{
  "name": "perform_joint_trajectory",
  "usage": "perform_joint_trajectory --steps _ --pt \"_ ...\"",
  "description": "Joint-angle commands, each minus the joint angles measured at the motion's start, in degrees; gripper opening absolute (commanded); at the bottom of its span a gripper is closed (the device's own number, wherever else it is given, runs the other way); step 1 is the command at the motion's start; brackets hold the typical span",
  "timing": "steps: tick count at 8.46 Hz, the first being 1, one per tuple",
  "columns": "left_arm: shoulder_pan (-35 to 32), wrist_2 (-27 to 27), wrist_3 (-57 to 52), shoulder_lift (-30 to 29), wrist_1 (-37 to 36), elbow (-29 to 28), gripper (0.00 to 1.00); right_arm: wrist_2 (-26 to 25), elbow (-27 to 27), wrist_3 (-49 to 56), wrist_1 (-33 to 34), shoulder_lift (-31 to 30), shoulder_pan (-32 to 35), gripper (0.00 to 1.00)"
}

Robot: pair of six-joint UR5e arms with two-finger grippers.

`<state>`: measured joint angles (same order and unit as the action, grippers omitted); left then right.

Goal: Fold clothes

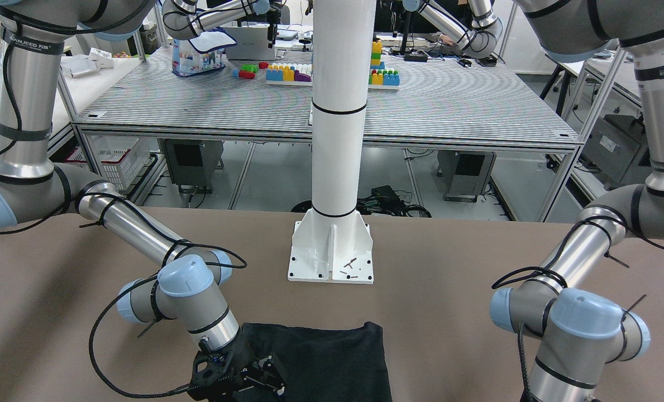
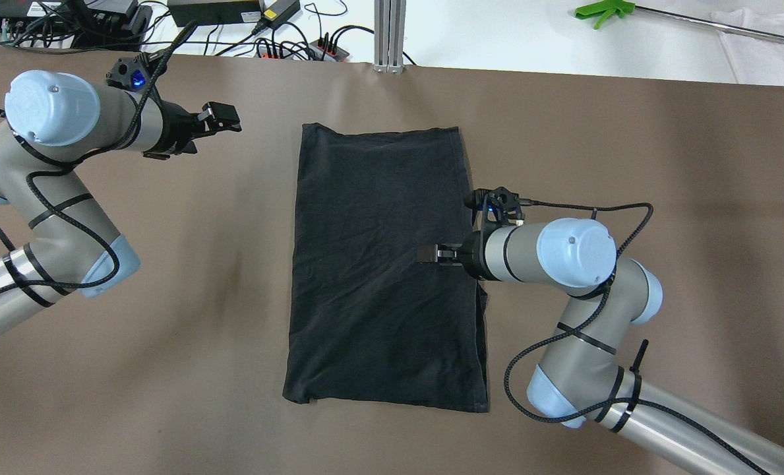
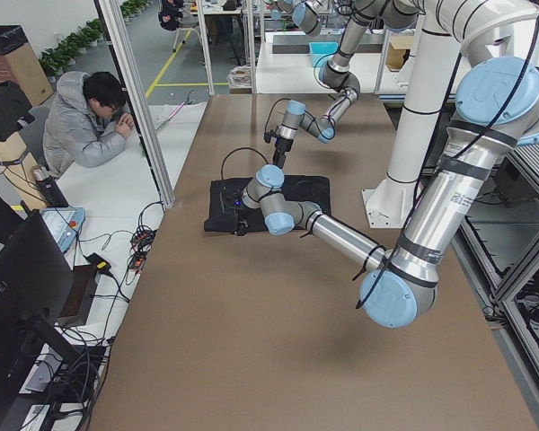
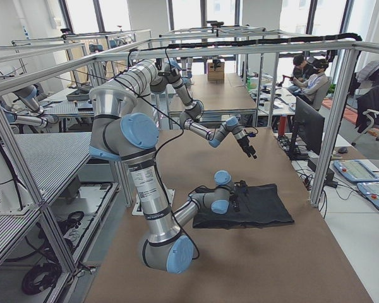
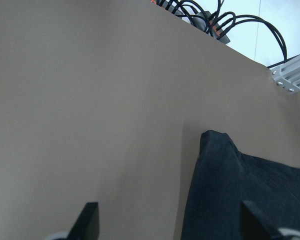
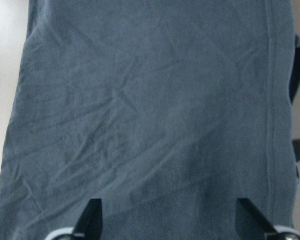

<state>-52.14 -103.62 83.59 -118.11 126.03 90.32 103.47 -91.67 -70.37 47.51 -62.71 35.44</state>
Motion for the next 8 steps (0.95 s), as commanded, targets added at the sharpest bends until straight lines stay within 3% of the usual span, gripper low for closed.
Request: perform_joint_trajectory --steps 1,5,8 --pt "0.20 0.00 -0.01 -0.37 -0.08 -0.05 1.00 -0.20 0.53 -4.15 -5.67 -4.43 -3.08 0.94" --pt "0.20 0.00 -0.10 -0.46 -0.08 -0.14 1.00 -0.28 5.10 -5.12 -10.58 -4.88 -5.29 0.94" --pt "0.20 0.09 -0.19 -0.54 -0.08 -0.14 1.00 0.59 1.25 -6.36 -9.37 -4.88 -3.89 0.94"
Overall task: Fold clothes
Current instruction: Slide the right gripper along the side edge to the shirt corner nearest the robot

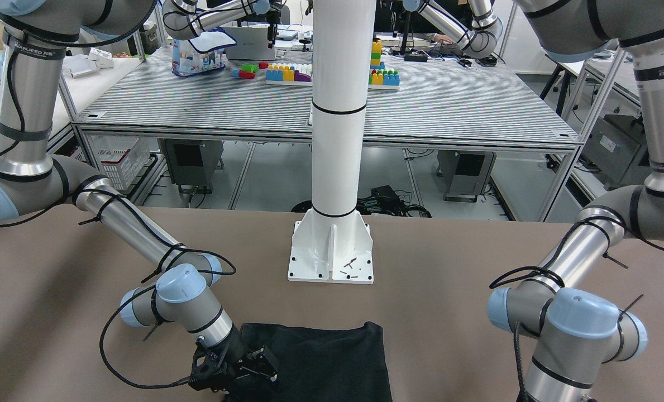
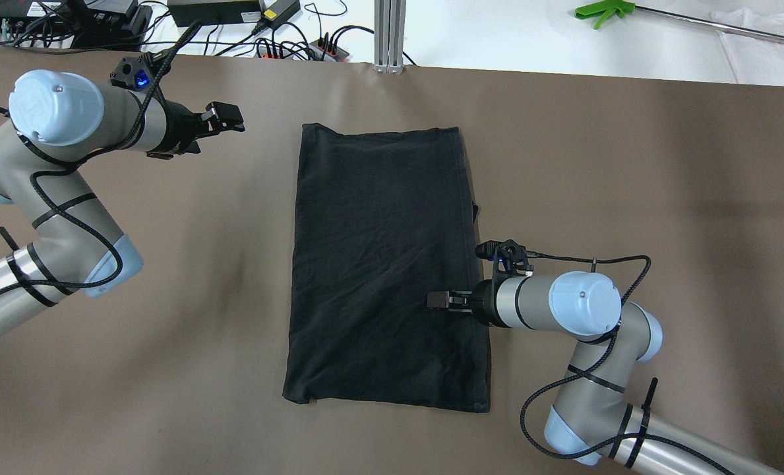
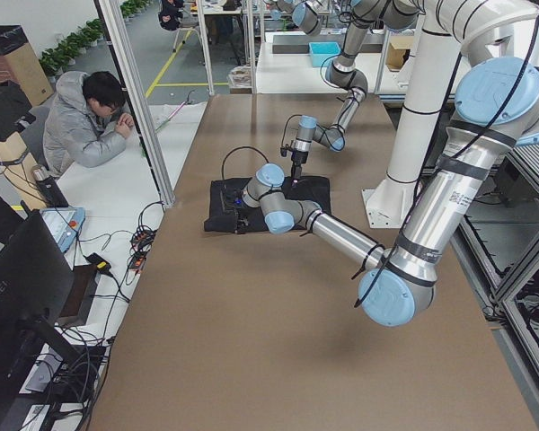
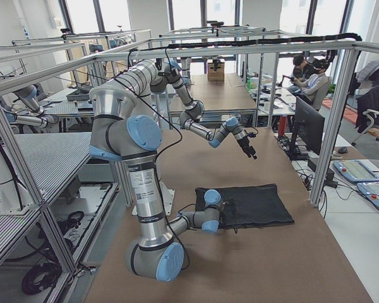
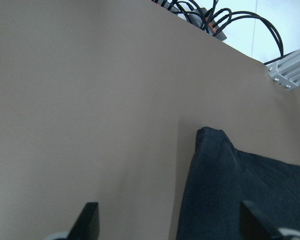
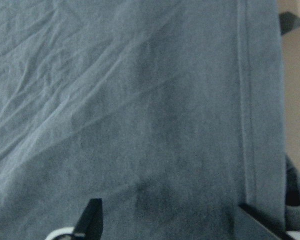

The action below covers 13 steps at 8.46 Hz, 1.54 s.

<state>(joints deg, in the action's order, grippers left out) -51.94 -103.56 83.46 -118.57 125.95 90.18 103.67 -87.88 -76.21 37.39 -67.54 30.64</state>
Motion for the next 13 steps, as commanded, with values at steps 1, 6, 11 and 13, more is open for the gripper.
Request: perform_joint_trajectory --steps 1,6,11,13 --pt "0.00 0.02 -0.06 0.00 0.00 -0.01 1.00 2.05 -4.48 -0.78 2.05 -0.05 1.43 0.94" --pt "0.00 1.95 0.12 0.53 0.09 0.34 1.00 0.42 -12.49 -23.23 1.37 -5.94 -1.28 0.95" --pt "0.00 2.04 -0.06 0.44 0.09 0.17 1.00 -9.53 -15.39 -23.63 1.97 -11.39 -9.89 0.95" --pt "0.00 2.04 -0.23 0.44 0.09 0.17 1.00 -10.76 -15.04 -23.63 2.33 -11.04 -12.35 0.95"
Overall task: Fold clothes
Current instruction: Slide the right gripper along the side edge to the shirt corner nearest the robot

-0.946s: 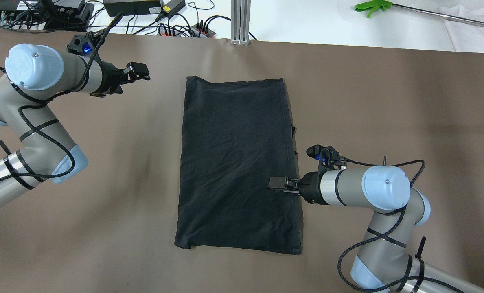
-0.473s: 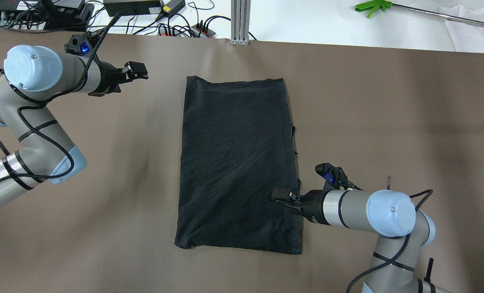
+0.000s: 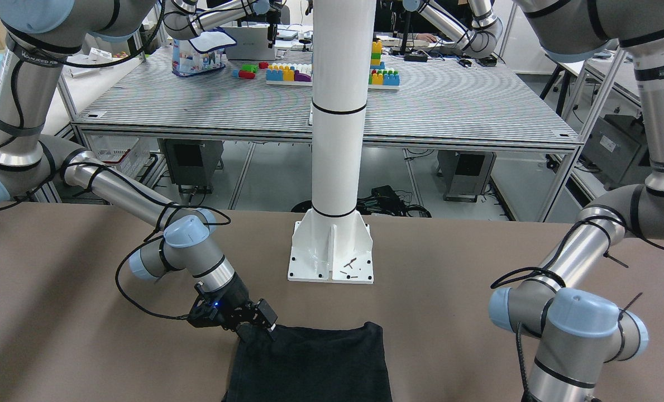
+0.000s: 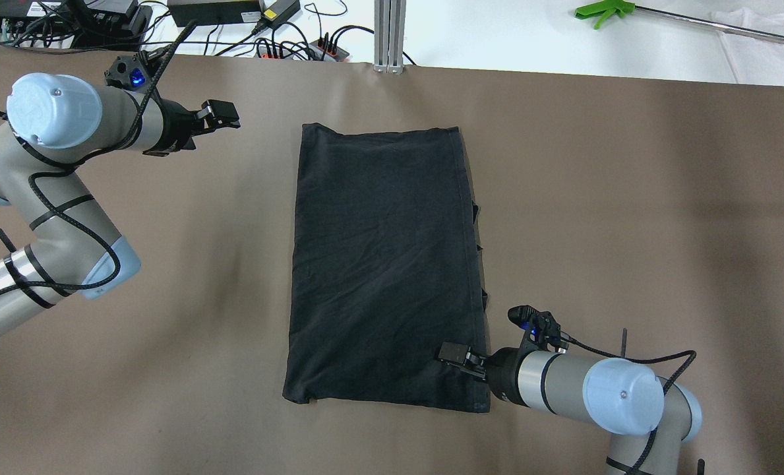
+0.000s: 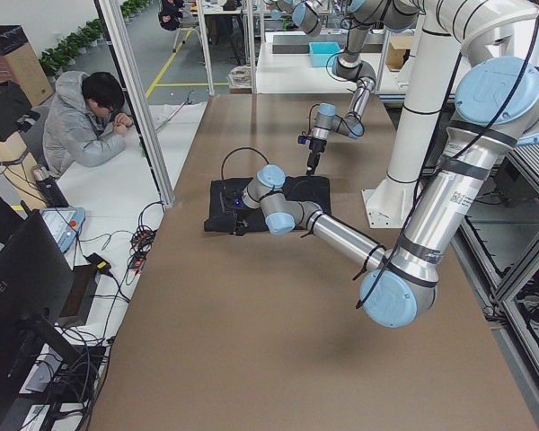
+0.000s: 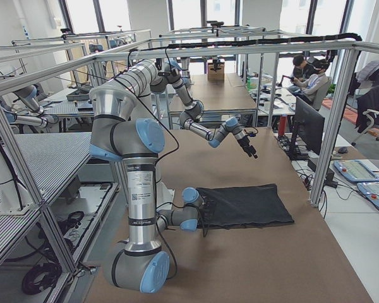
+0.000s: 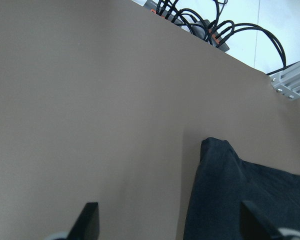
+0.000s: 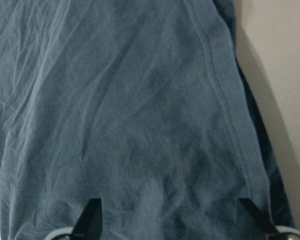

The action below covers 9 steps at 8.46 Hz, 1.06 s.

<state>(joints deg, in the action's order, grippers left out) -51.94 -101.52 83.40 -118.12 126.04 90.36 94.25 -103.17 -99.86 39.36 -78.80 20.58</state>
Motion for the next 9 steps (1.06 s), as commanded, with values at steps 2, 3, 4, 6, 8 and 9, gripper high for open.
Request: perform_joint_trajectory --steps 2,3,4,6,8,9 --pt "0.09 0.00 -0.52 0.08 0.00 -0.09 1.00 -2.23 0.25 -0.07 3.68 0.92 -3.26 0.95" --pt "0.09 0.00 -0.52 0.08 0.00 -0.09 1.00 -3.19 0.51 0.10 3.97 1.01 -3.61 0.95" --pt "0.09 0.00 -0.52 0.08 0.00 -0.18 1.00 -3.37 1.47 0.19 3.97 1.45 -4.23 0.95" --pt "0.09 0.00 -0.52 0.17 0.00 -0.18 1.00 -3.46 5.59 0.11 4.06 5.39 -4.23 0.94" --pt "0.09 0.00 -0.52 0.43 0.00 -0.18 1.00 -6.09 8.85 0.11 4.23 9.52 -4.23 0.91" --pt "0.09 0.00 -0.52 0.52 0.00 -0.18 1.00 -6.10 8.77 -0.16 4.67 10.67 -4.23 0.64"
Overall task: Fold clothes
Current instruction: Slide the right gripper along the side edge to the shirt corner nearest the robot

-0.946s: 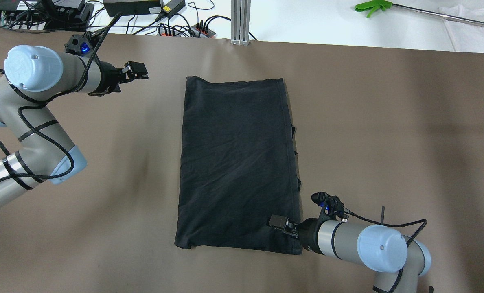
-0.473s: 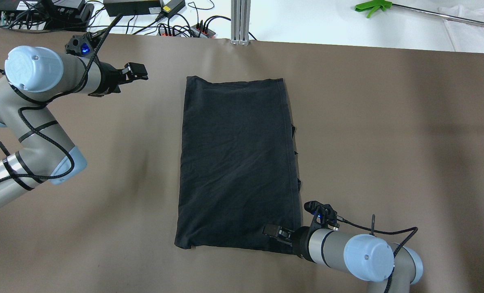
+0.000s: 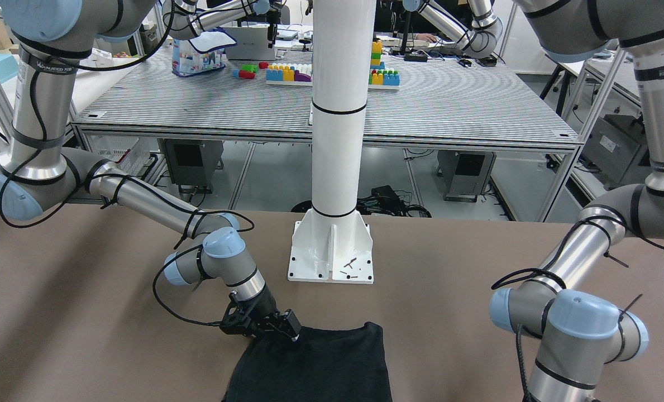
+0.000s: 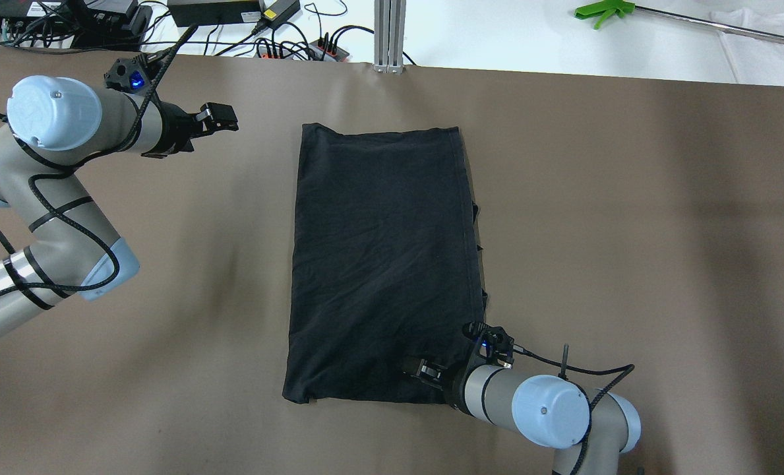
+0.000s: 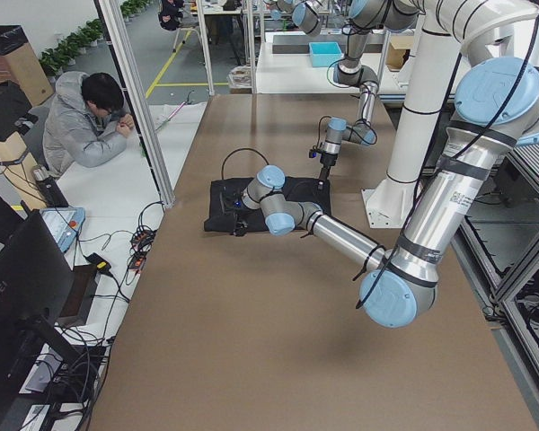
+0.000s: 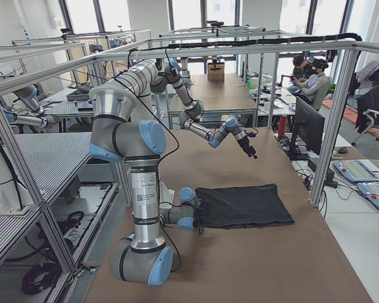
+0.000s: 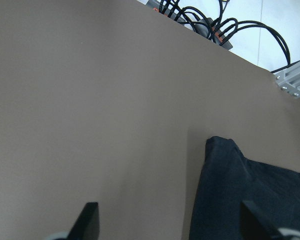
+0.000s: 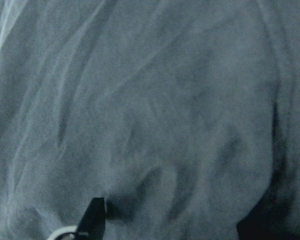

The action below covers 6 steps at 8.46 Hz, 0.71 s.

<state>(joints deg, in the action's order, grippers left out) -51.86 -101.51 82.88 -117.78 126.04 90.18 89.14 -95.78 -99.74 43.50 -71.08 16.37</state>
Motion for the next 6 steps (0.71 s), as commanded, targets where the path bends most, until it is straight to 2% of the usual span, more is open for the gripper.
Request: perform_joint_trajectory --steps 1,2,6 --pt "0.00 0.00 0.00 0.19 0.00 -0.09 1.00 -0.98 1.39 -0.19 0.70 3.14 0.15 0.08" --pt "0.00 0.00 -0.09 0.10 0.00 -0.53 1.00 -0.98 1.13 -0.19 0.70 3.14 0.41 0.00" --pt "0.00 0.00 -0.09 0.01 0.09 -0.54 1.00 -0.19 -1.67 0.42 0.79 2.36 1.38 0.00"
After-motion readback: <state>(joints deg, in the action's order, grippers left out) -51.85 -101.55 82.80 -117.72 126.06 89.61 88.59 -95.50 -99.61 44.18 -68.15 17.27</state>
